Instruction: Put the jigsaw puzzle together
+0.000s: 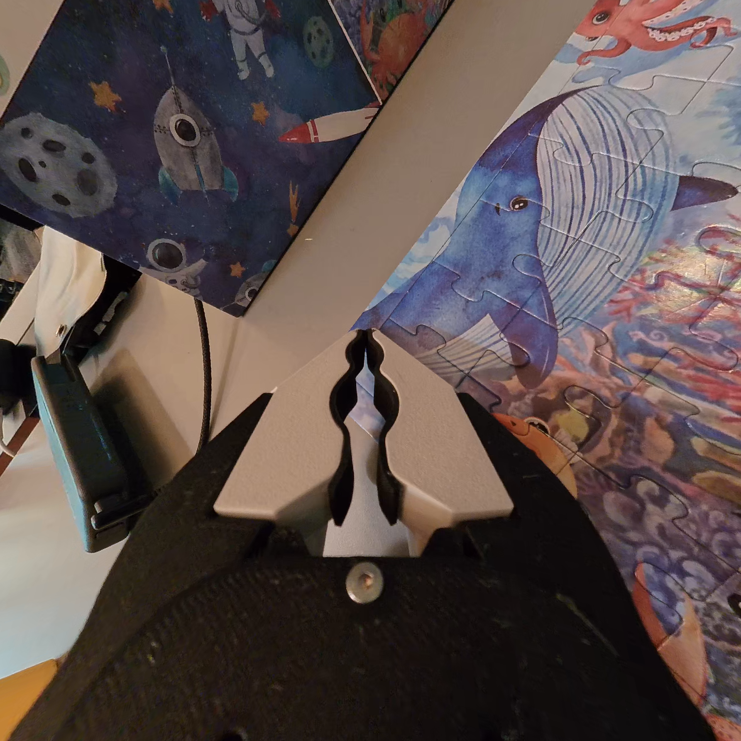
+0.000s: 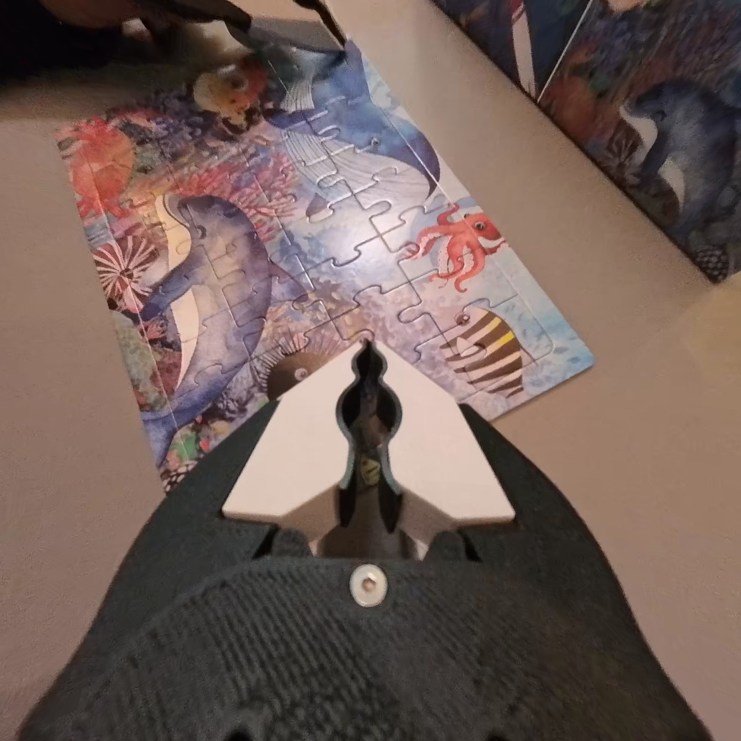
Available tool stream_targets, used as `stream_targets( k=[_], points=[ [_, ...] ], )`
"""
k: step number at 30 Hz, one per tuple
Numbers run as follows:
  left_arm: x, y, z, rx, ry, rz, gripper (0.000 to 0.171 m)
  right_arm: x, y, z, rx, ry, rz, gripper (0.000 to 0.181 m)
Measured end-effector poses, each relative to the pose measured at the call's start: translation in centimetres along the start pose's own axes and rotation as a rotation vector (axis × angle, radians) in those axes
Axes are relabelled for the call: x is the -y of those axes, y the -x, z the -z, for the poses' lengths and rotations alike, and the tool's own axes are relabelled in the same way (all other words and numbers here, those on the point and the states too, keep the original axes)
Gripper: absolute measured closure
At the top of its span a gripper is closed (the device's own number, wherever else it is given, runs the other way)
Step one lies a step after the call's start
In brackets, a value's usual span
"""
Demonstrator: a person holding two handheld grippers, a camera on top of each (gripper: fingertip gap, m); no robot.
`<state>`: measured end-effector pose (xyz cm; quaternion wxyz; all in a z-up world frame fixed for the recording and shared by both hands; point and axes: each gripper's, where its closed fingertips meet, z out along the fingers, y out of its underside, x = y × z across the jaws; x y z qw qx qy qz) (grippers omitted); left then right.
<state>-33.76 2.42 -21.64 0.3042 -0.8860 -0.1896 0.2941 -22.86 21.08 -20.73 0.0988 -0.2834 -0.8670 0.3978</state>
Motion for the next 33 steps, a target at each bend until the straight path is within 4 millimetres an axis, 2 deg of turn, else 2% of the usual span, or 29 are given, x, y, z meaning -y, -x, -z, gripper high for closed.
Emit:
stream_targets(
  k=[2,5,8,12,14,19,33],
  points=[
    [0.0,0.0,0.0,0.001,0.000,-0.001,0.171,0.8,0.3,0.0,0.002,-0.031,0.013,0.181],
    [0.0,0.0,0.0,0.000,0.000,-0.001,0.171,0.3,0.8,-0.7,0.007,0.017,0.024,0.181],
    [0.0,0.0,0.0,0.001,0.000,-0.001,0.171,1.5,1.6,-0.8,0.026,-0.039,0.043,0.181],
    [0.0,0.0,0.0,0.002,0.000,-0.002,0.171,1.3,2.6,-1.8,0.039,0.003,0.076,0.181],
    [0.0,0.0,0.0,0.002,0.000,-0.002,0.171,2.1,3.8,-2.0,0.085,-0.030,0.083,0.181],
    [0.0,0.0,0.0,0.004,0.000,-0.005,0.171,2.2,5.5,-2.8,0.140,-0.011,0.108,0.181],
    [0.0,0.0,0.0,0.009,0.000,-0.010,0.171,2.0,5.6,-3.1,0.125,0.012,0.134,0.181]
  ],
)
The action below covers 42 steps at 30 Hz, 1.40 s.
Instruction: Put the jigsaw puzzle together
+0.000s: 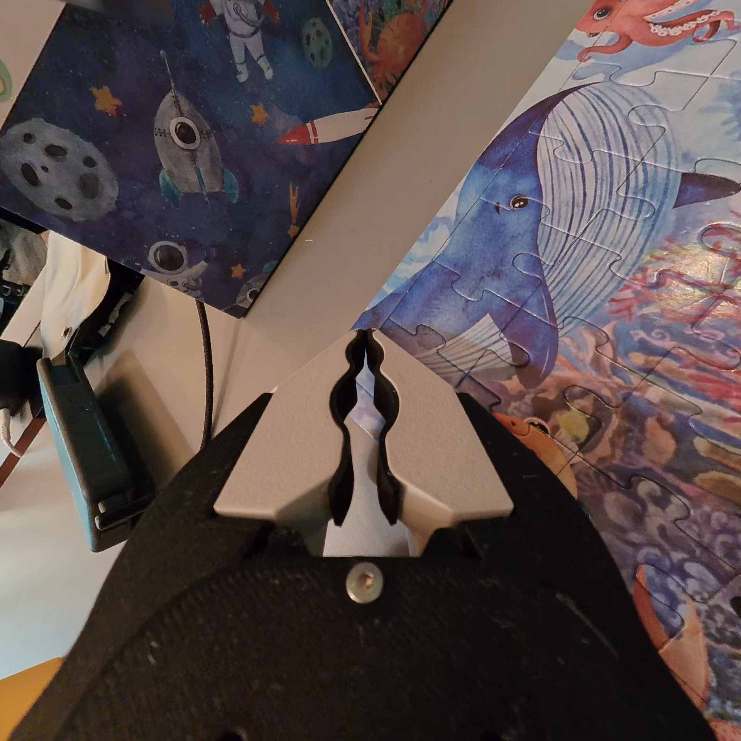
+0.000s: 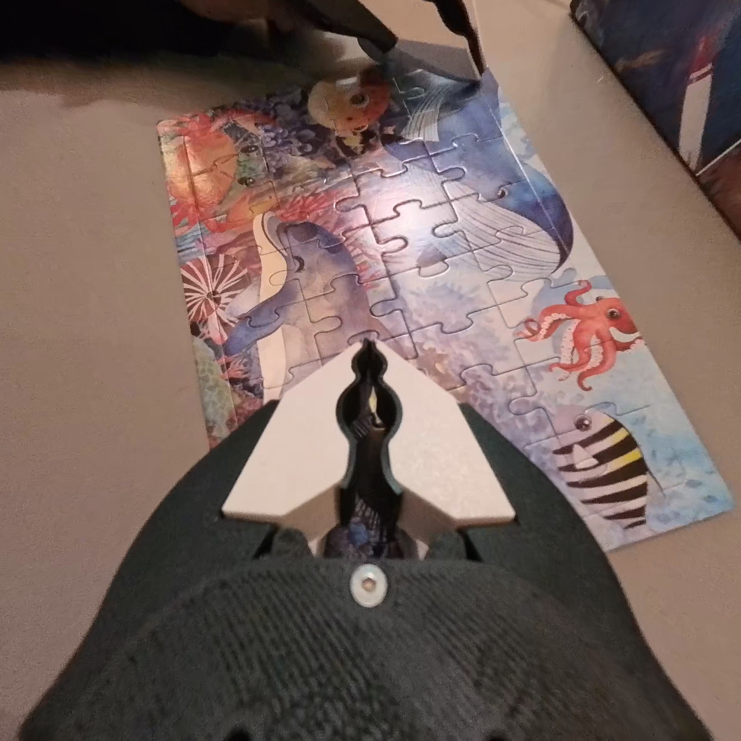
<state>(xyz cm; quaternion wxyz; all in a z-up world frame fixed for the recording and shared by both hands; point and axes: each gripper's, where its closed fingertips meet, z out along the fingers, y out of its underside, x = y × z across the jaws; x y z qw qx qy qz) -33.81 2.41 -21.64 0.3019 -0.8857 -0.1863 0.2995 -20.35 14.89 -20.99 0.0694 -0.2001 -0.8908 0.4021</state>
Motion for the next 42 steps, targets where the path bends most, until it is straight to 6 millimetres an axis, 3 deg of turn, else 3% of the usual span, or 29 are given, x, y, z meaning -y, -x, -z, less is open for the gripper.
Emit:
stream_targets(
  k=[10,13,14,15,17,19,21,22,24,27,30,33,35,38,42],
  points=[
    [0.0,0.0,0.0,-0.007,-0.003,0.001,0.171,-0.3,0.0,0.1,0.034,-0.016,-0.027,0.181],
    [0.1,-0.3,0.2,-0.047,-0.017,0.002,0.171,-0.2,-0.9,0.1,-0.041,-0.014,-0.003,0.181],
    [0.8,-2.0,0.7,-0.169,-0.056,0.006,0.171,-0.1,-1.4,0.1,-0.085,-0.008,0.003,0.181],
    [1.8,-4.9,2.1,-0.374,-0.110,0.028,0.171,-0.1,-1.4,0.0,-0.096,0.001,0.010,0.181],
    [4.0,-9.6,5.4,-0.683,-0.202,0.069,0.171,0.2,0.8,-0.4,0.019,0.002,0.018,0.181],
    [3.3,-11.8,5.3,-0.684,-0.116,-0.039,0.171,0.5,1.3,-0.8,0.044,-0.006,-0.012,0.181],
    [3.5,-12.6,5.1,-0.609,-0.134,-0.128,0.171,0.4,-0.9,-0.7,-0.109,0.012,-0.001,0.181],
    [3.4,-13.0,5.2,-0.612,-0.124,-0.136,0.171,0.4,-0.9,-0.6,-0.117,0.019,0.013,0.181],
    [3.5,-13.6,5.4,-0.655,-0.111,-0.099,0.171,0.5,1.3,-0.8,0.035,0.010,-0.014,0.181],
    [3.6,-14.2,5.9,-0.739,-0.118,-0.047,0.171,0.3,-1.1,-0.6,-0.110,0.019,-0.025,0.181],
    [3.6,-14.2,5.8,-0.749,-0.115,-0.038,0.171,0.2,1.1,-0.6,0.057,0.008,-0.053,0.181],
    [3.6,-13.2,5.1,-0.662,-0.124,-0.057,0.171,0.1,-1.3,-0.3,-0.104,0.021,-0.036,0.181],
    [3.6,-13.8,5.5,-0.707,-0.117,-0.046,0.171,0.2,0.6,-0.6,0.013,0.016,-0.043,0.181],
    [3.6,-13.9,5.6,-0.727,-0.106,-0.029,0.171,0.1,-1.1,-0.5,-0.113,0.038,-0.022,0.181],
    [3.5,-12.9,5.2,-0.701,-0.101,-0.005,0.171,0.5,0.1,-0.6,-0.050,0.018,-0.021,0.181]
  ],
)
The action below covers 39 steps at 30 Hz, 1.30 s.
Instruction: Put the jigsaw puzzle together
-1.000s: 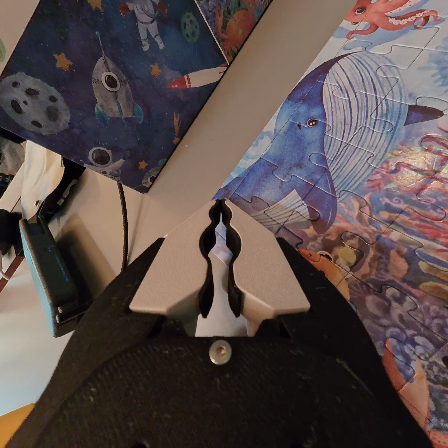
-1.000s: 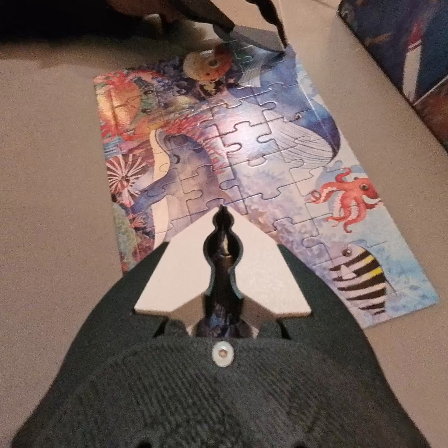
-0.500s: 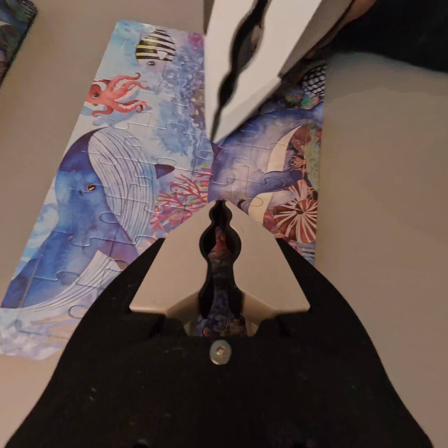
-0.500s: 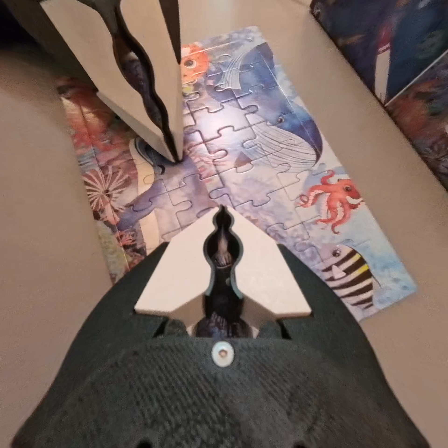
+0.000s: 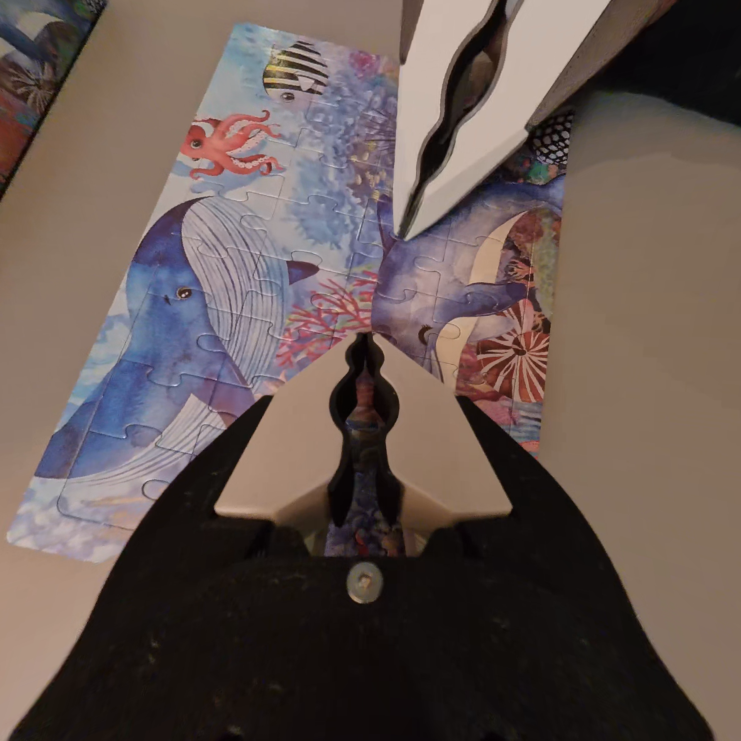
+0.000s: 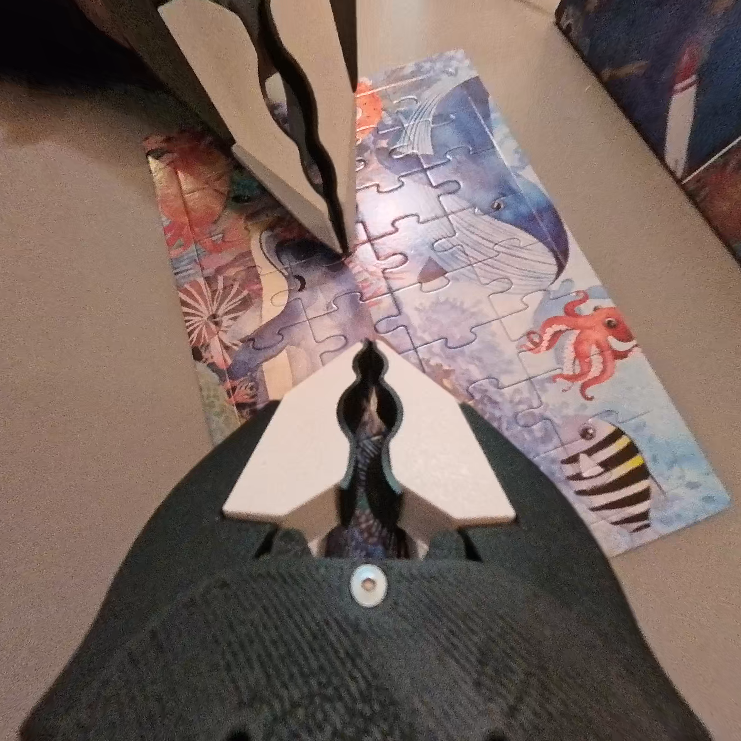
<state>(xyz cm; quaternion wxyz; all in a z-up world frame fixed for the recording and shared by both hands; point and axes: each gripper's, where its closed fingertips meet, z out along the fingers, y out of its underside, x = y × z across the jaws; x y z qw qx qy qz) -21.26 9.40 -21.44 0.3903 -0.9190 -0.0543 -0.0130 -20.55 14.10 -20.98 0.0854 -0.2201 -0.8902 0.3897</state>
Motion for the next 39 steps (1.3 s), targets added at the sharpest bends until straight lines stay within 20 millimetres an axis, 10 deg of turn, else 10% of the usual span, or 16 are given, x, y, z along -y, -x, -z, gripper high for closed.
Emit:
stream_targets(
  k=[39],
  points=[
    [0.8,0.4,0.5,0.003,-0.030,0.099,0.171,0.2,-0.7,0.0,-0.052,-0.001,0.002,0.181]
  ],
)
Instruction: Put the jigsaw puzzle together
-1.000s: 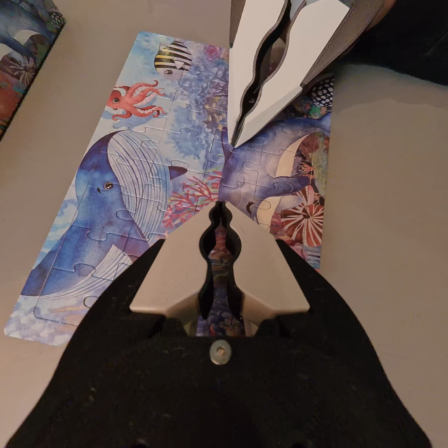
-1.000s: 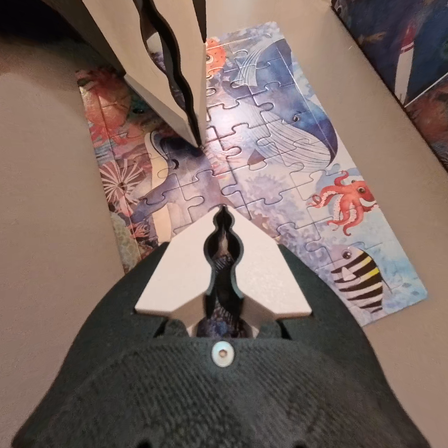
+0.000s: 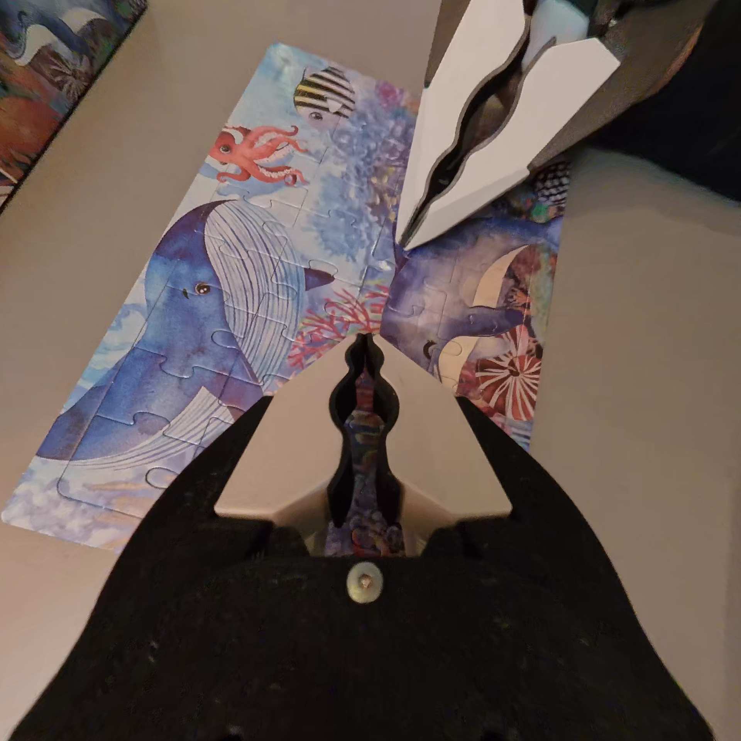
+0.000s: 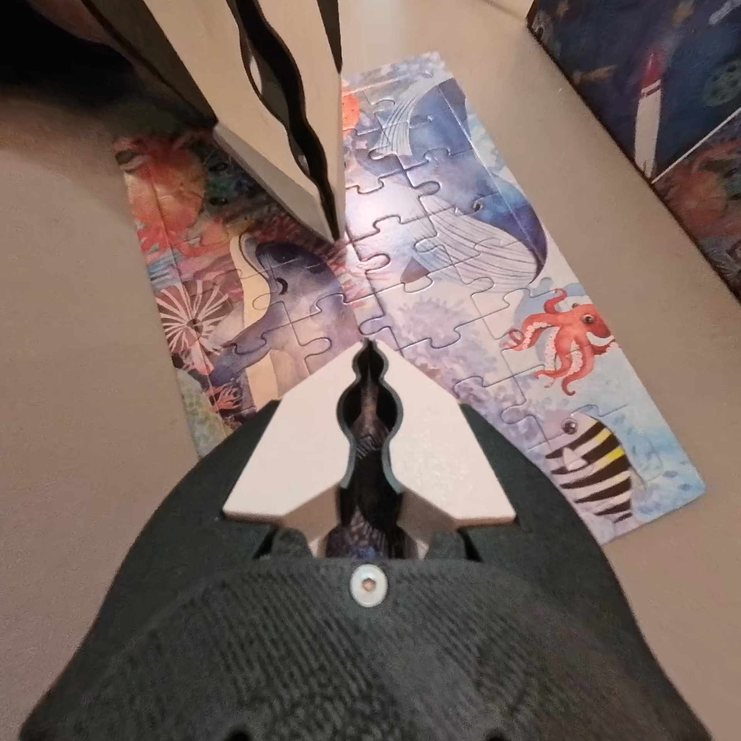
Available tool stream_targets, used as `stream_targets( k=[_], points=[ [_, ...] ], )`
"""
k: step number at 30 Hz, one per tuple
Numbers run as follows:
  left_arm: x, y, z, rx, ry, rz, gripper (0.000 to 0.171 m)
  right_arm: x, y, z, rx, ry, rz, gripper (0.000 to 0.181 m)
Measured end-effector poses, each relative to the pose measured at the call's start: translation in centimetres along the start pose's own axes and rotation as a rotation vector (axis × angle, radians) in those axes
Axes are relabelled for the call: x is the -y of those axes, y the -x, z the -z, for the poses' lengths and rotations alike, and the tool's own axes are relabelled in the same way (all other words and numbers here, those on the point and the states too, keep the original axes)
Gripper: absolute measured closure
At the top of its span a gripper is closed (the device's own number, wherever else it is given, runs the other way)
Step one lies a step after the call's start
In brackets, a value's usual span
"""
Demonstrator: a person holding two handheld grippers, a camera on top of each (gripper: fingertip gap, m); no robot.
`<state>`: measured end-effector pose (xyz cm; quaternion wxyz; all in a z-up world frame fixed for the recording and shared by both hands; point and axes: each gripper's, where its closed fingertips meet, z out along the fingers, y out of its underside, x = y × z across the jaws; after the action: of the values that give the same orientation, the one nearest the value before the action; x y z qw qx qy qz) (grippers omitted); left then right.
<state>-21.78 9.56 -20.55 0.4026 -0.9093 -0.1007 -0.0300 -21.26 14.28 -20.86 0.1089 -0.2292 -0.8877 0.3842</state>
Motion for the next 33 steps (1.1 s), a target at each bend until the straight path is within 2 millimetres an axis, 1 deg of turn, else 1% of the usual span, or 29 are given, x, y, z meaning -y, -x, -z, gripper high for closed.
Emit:
stream_targets(
  k=[2,4,6,8,11,12,13,14,16,19,21,23,25,26,27,28,29,30,32,33],
  points=[
    [-1.0,0.3,-0.5,0.042,0.059,-0.025,0.171,-0.2,0.0,-0.3,-0.003,0.021,-0.006,0.181],
    [-0.5,0.1,-0.2,0.049,0.045,-0.031,0.171,0.1,-0.4,0.1,-0.034,0.011,0.013,0.181],
    [0.7,-0.3,0.6,0.046,-0.014,-0.027,0.171,1.0,-0.6,0.9,-0.053,-0.036,0.011,0.181],
    [1.1,-0.3,1.0,0.050,-0.027,-0.016,0.171,1.8,-0.9,1.4,-0.071,-0.080,-0.001,0.181],
    [0.4,0.2,0.3,0.062,-0.009,-0.012,0.171,2.1,-1.3,0.5,-0.101,-0.085,-0.012,0.181],
    [0.4,0.2,0.1,0.060,-0.016,-0.006,0.171,1.7,-1.3,-0.1,-0.107,-0.054,-0.014,0.181],
    [0.6,0.2,0.2,0.062,-0.031,-0.004,0.171,0.8,-1.5,-0.8,-0.118,0.004,-0.012,0.181],
    [0.9,0.2,0.4,0.072,-0.046,-0.007,0.171,0.7,-1.5,-0.9,-0.120,0.017,-0.013,0.181],
    [1.5,0.5,1.0,0.106,-0.076,-0.024,0.171,1.4,-1.8,0.2,-0.132,-0.031,-0.014,0.181],
    [1.7,0.8,1.3,0.134,-0.084,-0.039,0.171,2.8,-3.1,2.6,-0.163,-0.141,-0.073,0.181],
    [1.6,0.9,1.2,0.132,-0.088,-0.035,0.171,2.9,-3.7,3.3,-0.177,-0.171,-0.104,0.181],
    [1.6,1.1,1.2,0.146,-0.089,-0.041,0.171,2.4,-4.1,3.0,-0.211,-0.150,-0.091,0.181],
    [1.7,1.3,1.3,0.161,-0.092,-0.047,0.171,1.9,-4.0,1.8,-0.215,-0.112,-0.072,0.181],
    [1.7,1.4,1.3,0.164,-0.094,-0.045,0.171,1.2,-4.1,0.9,-0.210,-0.058,-0.078,0.181],
    [1.7,1.5,1.3,0.170,-0.095,-0.040,0.171,0.0,-4.2,-0.1,-0.198,0.034,-0.096,0.181],
    [1.6,1.7,1.3,0.180,-0.094,-0.033,0.171,0.1,-4.3,-0.2,-0.193,0.043,-0.106,0.181],
    [1.6,1.8,1.4,0.189,-0.095,-0.030,0.171,0.9,-4.4,0.5,-0.204,0.003,-0.107,0.181],
    [1.6,2.2,1.6,0.210,-0.093,-0.031,0.171,1.7,-4.7,1.6,-0.229,-0.041,-0.107,0.181],
    [1.7,3.4,2.5,0.279,-0.095,-0.043,0.171,2.8,-5.6,4.4,-0.290,-0.133,-0.119,0.181],
    [1.7,4.1,3.2,0.317,-0.102,-0.042,0.171,2.9,-6.2,5.9,-0.321,-0.174,-0.133,0.181]
  ],
)
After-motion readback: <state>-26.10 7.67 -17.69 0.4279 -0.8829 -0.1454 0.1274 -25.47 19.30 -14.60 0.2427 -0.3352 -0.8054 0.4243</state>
